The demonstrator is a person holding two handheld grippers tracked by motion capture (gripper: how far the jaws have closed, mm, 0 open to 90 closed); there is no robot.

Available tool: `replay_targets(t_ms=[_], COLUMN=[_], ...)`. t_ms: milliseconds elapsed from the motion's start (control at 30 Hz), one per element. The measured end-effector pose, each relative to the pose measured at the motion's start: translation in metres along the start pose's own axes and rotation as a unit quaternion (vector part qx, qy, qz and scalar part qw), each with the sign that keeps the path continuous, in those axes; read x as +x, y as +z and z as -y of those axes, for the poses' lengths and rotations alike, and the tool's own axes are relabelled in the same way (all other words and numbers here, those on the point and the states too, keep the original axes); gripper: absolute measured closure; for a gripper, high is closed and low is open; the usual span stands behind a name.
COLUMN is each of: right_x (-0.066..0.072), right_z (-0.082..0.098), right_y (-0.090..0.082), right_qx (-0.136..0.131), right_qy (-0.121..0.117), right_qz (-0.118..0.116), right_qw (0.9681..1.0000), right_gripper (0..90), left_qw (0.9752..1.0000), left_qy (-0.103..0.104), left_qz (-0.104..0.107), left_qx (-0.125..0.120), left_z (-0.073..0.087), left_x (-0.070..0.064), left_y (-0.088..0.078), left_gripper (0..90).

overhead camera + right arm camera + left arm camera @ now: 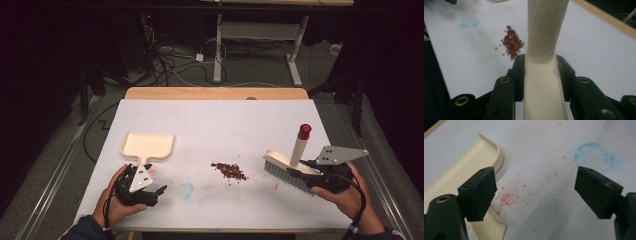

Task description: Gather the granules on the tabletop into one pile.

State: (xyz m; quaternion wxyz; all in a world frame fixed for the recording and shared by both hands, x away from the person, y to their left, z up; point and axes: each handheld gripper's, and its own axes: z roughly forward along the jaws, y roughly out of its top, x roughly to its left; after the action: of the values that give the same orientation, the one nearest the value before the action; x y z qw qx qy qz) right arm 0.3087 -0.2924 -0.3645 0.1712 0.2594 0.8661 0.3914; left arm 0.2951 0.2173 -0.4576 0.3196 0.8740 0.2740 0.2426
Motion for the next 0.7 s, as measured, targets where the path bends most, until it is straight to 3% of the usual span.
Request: replay_targets(t_ms=[133,433,700], right_x=[-0.005,-0.011,-0.045], right_z=[0.009,0.015,0.017], right_y=[0.003,0.018,0.036], right_qx=[0.033,0.089,0.118], right_qy=[0.019,0.028,0.048], right_qz=[-0.039,-0.109,-0.095], right_qw=[0.9985,0.9896,0.9873], right_gripper=[67.1,67.1,61.0], left_qw=[1.0000,1.0000,0.9999], left_qy=[0.001,0.002,0.003], left_qz=[0.001,0.004,0.009], left_qx=[0.002,0.005,0.006], left_z=[0.000,0.000,-0.001], left_x=[0.000,0.000,-0.001], left_y=[0.001,0.002,0.004], left_gripper=[16.8,16.8,16.9])
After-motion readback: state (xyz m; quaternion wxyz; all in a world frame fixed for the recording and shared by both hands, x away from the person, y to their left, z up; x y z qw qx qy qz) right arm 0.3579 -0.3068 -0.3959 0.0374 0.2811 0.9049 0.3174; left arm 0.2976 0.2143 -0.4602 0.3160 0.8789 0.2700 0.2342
